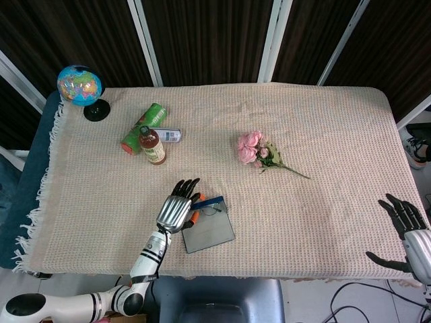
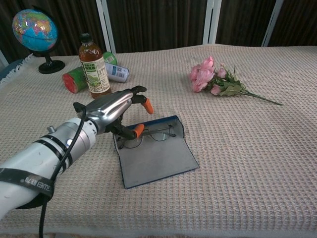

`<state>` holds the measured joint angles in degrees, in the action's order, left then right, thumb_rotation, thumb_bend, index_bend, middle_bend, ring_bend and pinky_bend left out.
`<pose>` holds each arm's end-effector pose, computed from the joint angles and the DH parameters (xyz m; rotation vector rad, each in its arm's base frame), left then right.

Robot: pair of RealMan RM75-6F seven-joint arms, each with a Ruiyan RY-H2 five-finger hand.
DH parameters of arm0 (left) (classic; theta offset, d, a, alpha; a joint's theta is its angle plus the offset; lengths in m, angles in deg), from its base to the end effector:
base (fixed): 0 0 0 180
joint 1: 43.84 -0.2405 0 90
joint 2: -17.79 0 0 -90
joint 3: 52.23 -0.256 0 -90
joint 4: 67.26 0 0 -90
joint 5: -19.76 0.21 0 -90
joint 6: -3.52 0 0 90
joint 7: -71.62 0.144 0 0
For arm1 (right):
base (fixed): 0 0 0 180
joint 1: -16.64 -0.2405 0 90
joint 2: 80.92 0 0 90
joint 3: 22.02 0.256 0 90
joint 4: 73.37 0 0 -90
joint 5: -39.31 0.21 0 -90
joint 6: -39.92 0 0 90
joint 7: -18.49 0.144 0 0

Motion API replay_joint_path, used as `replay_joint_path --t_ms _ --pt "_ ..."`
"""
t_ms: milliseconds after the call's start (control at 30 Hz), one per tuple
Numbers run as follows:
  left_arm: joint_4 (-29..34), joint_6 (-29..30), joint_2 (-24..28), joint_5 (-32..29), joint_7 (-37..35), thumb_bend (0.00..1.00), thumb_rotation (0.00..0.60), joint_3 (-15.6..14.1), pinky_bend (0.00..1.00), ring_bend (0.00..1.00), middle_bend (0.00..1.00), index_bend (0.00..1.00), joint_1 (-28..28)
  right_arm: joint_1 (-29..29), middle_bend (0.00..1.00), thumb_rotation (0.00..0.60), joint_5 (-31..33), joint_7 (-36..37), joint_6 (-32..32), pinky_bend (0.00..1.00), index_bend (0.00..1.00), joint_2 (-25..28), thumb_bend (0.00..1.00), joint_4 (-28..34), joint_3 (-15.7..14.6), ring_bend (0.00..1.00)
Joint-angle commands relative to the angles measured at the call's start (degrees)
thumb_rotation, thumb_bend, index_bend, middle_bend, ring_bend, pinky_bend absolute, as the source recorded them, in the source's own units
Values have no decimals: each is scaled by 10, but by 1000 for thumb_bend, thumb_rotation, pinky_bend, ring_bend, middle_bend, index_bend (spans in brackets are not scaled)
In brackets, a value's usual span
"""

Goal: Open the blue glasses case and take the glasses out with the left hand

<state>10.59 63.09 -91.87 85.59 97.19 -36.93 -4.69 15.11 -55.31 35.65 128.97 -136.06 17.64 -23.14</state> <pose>-0.0943 0.3082 -0.0958 -1.7872 -1.0670 -1.0799 -0.3165 -0.1478 0.2017 1.4403 -0.9938 1.0177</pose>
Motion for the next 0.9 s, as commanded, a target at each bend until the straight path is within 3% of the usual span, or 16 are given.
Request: replay_joint_path --t_ms 33,433,900 --pt "-2 -4 -9 -20 13 437 600 9 0 0 0 326 8 -1 0 600 0 2 -1 0 0 1 19 0 0 0" --pt "-20 -5 -28 -74 42 432 600 22 0 0 0 339 30 -1 0 600 -1 7 0 0 0 2 16 -2 -1 0" --pt "-38 -9 -37 -97 42 435 600 20 0 0 0 377 46 -1 0 600 -1 11 0 0 0 3 17 -3 -1 0"
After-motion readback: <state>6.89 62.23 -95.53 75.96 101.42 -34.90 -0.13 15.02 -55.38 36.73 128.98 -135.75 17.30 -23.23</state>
